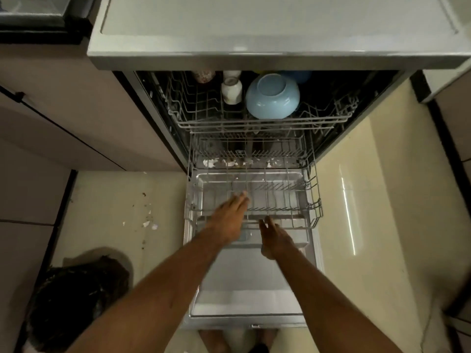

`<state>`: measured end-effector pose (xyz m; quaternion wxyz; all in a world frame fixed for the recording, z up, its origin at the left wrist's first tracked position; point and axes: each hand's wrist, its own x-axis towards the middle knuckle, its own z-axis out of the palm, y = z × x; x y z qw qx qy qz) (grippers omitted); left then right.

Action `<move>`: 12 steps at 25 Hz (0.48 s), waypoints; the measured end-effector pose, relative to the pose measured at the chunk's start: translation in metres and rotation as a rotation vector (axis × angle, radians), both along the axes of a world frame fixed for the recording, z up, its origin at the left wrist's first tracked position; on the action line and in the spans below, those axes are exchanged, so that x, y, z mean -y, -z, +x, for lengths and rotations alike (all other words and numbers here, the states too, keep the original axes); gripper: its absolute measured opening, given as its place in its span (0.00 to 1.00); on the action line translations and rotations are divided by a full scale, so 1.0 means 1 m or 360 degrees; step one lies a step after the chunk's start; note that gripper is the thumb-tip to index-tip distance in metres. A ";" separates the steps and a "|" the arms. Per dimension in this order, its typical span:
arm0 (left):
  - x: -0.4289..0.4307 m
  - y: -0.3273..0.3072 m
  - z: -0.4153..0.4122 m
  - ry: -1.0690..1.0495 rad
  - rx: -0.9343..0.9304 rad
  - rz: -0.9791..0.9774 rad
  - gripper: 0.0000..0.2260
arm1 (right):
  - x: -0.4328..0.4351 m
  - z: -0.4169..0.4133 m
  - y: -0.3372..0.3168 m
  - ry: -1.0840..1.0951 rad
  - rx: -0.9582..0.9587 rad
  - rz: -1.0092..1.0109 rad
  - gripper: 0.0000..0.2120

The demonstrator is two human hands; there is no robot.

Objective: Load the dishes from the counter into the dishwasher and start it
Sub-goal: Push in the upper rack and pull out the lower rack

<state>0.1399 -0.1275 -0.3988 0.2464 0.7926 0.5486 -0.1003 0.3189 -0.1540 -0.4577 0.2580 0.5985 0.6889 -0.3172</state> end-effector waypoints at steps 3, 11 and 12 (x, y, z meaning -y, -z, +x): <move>0.053 0.025 0.022 0.0016 -0.0134 -0.0373 0.43 | 0.034 0.003 0.001 -0.0038 -0.0011 0.0086 0.41; 0.114 0.058 0.052 0.0006 -0.0339 -0.0568 0.45 | 0.085 0.015 0.003 -0.0053 -0.0128 0.0133 0.41; 0.121 0.057 0.054 0.0004 -0.0352 -0.0569 0.46 | 0.092 0.016 0.003 -0.0056 -0.0136 0.0132 0.41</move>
